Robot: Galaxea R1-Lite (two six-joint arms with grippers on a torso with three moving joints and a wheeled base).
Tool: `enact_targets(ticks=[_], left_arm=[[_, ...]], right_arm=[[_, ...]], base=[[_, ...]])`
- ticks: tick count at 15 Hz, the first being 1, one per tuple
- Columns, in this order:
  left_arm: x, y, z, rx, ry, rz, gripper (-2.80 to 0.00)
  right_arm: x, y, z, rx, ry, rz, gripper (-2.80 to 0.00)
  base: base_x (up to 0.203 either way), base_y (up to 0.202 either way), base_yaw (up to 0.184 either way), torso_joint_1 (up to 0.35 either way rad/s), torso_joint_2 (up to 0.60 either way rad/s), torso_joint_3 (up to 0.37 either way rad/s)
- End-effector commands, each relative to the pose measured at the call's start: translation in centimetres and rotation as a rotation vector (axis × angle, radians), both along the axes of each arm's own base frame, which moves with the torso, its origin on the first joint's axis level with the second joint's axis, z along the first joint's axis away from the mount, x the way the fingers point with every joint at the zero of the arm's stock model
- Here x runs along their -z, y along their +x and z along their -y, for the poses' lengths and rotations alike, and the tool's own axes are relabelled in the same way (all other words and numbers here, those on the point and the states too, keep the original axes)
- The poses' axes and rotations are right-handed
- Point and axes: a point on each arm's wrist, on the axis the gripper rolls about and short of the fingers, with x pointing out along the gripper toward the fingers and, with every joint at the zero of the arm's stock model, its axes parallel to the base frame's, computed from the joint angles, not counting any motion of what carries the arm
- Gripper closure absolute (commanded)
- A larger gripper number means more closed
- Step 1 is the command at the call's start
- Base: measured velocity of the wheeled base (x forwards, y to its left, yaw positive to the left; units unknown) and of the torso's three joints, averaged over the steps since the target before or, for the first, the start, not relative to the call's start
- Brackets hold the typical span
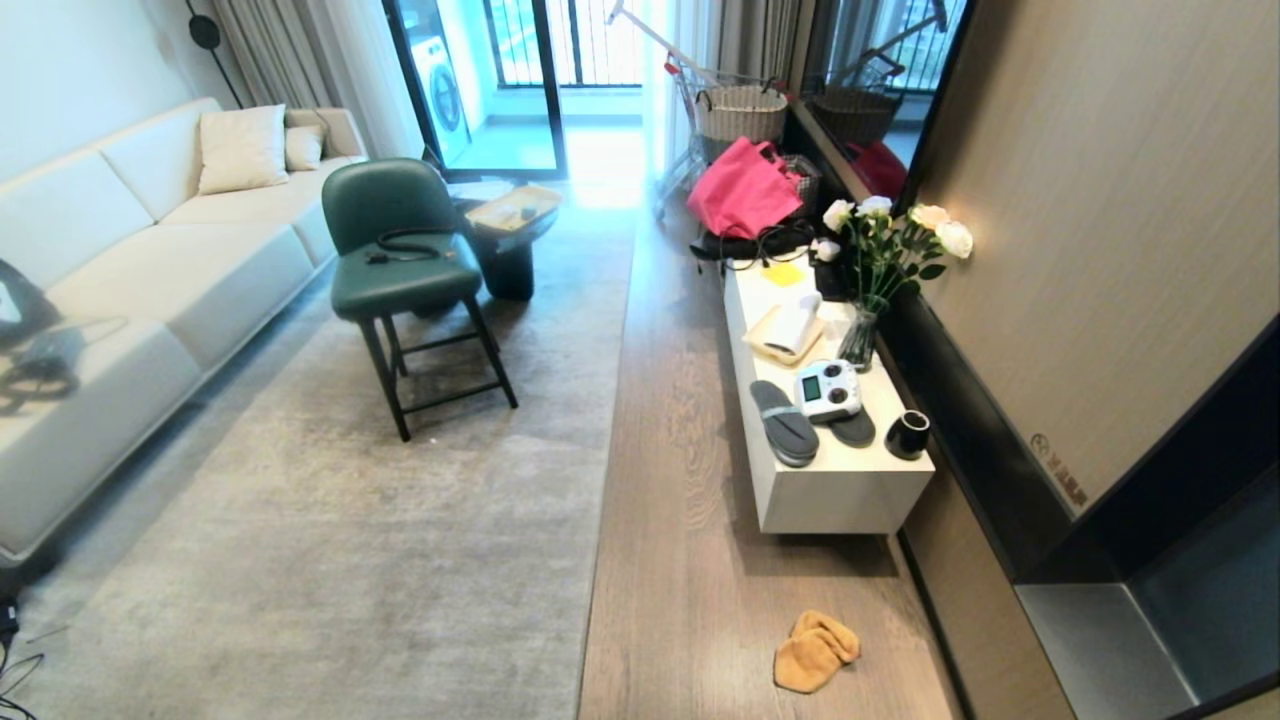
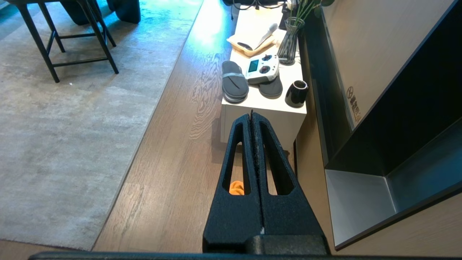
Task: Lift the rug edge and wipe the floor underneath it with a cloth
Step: Pick up the rag
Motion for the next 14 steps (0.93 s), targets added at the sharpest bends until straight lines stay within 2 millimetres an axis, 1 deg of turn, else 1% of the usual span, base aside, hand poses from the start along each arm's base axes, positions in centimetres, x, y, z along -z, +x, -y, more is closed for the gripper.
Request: enact_targets(ticks=[1, 8, 14], left_arm=[[0.01, 0.00, 0.00, 0.000, 0.000, 0.000, 0.00], [0.01, 0.00, 0.00, 0.000, 0.000, 0.000, 0.00], [0.01, 0.00, 0.00, 0.000, 0.000, 0.000, 0.00]], right_arm=[[0.01, 0.01, 0.00, -0.001, -0.001, -0.002, 0.00], [0.01, 0.01, 0.00, 0.000, -0.001, -0.002, 0.00], [0.01, 0.01, 0.00, -0.001, -0.001, -0.002, 0.00]], base=[[0.000, 0.000, 0.000, -0.080, 0.20, 0.095], [0.000, 0.000, 0.000, -0.082, 0.19, 0.105], [0.000, 0.000, 0.000, -0.126, 0.29, 0.161]])
